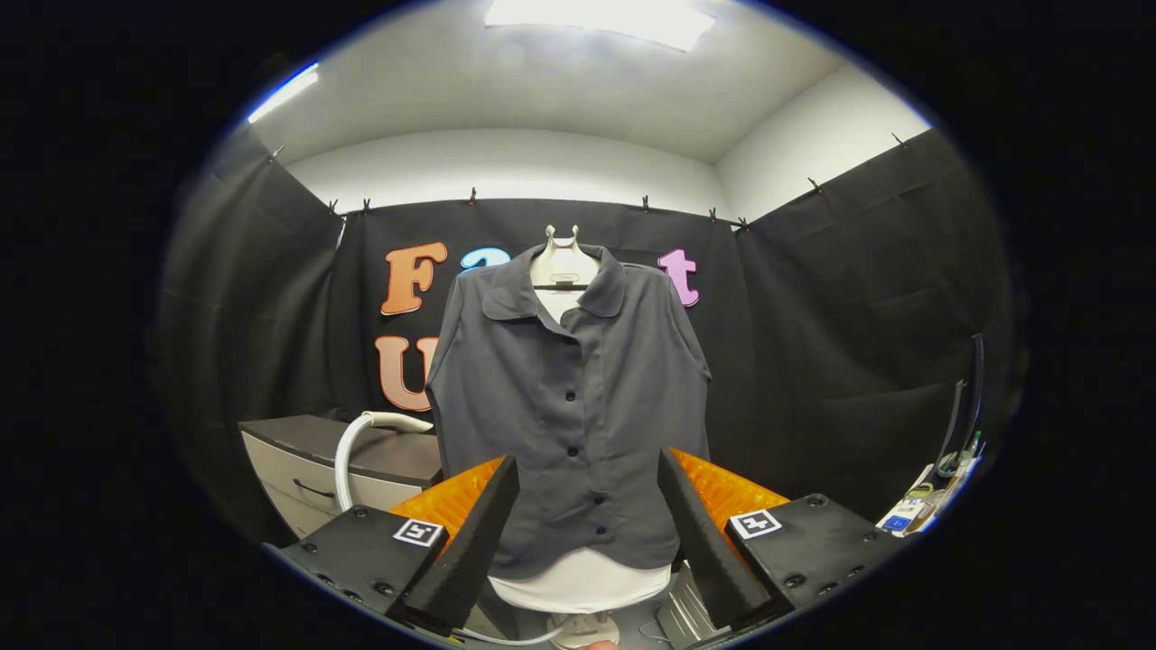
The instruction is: Iron the clothes twice with a garment steamer, once on the left side and once on the right side.
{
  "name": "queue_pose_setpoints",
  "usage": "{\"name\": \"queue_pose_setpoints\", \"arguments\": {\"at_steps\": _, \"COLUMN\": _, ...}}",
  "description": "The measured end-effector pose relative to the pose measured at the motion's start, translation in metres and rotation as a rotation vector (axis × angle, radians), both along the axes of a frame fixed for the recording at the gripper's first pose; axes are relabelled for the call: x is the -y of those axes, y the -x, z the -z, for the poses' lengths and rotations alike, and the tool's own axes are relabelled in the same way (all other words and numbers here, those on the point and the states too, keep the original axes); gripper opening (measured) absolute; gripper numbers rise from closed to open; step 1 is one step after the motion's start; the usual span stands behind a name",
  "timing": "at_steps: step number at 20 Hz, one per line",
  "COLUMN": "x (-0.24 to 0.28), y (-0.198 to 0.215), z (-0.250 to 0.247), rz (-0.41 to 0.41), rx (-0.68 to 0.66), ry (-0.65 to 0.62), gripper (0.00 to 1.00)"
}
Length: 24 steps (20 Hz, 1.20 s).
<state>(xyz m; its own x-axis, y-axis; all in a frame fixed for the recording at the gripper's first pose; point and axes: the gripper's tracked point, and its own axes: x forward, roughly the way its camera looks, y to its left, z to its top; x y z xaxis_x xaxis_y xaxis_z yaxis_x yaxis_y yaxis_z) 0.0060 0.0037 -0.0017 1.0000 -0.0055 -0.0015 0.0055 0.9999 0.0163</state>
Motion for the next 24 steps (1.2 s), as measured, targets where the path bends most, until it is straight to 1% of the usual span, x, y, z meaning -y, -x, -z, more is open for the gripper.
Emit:
{"name": "queue_pose_setpoints", "arguments": {"at_steps": 8, "x": -0.006, "y": -0.004, "z": 0.006, "rz": -0.002, "rx": -0.015, "ry": -0.029, "gripper": 0.99}}
{"name": "queue_pose_setpoints", "arguments": {"at_steps": 11, "x": 0.002, "y": -0.005, "z": 0.004, "rz": 0.059, "rx": -0.015, "ry": -0.043, "gripper": 0.99}}
{"name": "queue_pose_setpoints", "arguments": {"at_steps": 12, "x": -0.004, "y": -0.006, "z": 0.003, "rz": 0.054, "rx": -0.016, "ry": -0.039, "gripper": 0.99}}
{"name": "queue_pose_setpoints", "arguments": {"at_steps": 14, "x": -0.021, "y": -0.009, "z": 0.001, "rz": 0.006, "rx": -0.023, "ry": -0.029, "gripper": 0.98}}
{"name": "queue_pose_setpoints", "arguments": {"at_steps": 17, "x": -0.049, "y": -0.026, "z": -0.010, "rz": -0.046, "rx": -0.058, "ry": -0.051, "gripper": 0.98}}
{"name": "queue_pose_setpoints", "arguments": {"at_steps": 19, "x": -0.082, "y": -0.037, "z": -0.028, "rz": -0.113, "rx": -0.072, "ry": -0.082, "gripper": 0.98}}
{"name": "queue_pose_setpoints", "arguments": {"at_steps": 21, "x": -0.104, "y": -0.054, "z": -0.044, "rz": -0.145, "rx": -0.102, "ry": -0.099, "gripper": 0.98}}
{"name": "queue_pose_setpoints", "arguments": {"at_steps": 24, "x": -0.152, "y": -0.084, "z": -0.071, "rz": -0.213, "rx": -0.123, "ry": -0.090, "gripper": 0.98}}
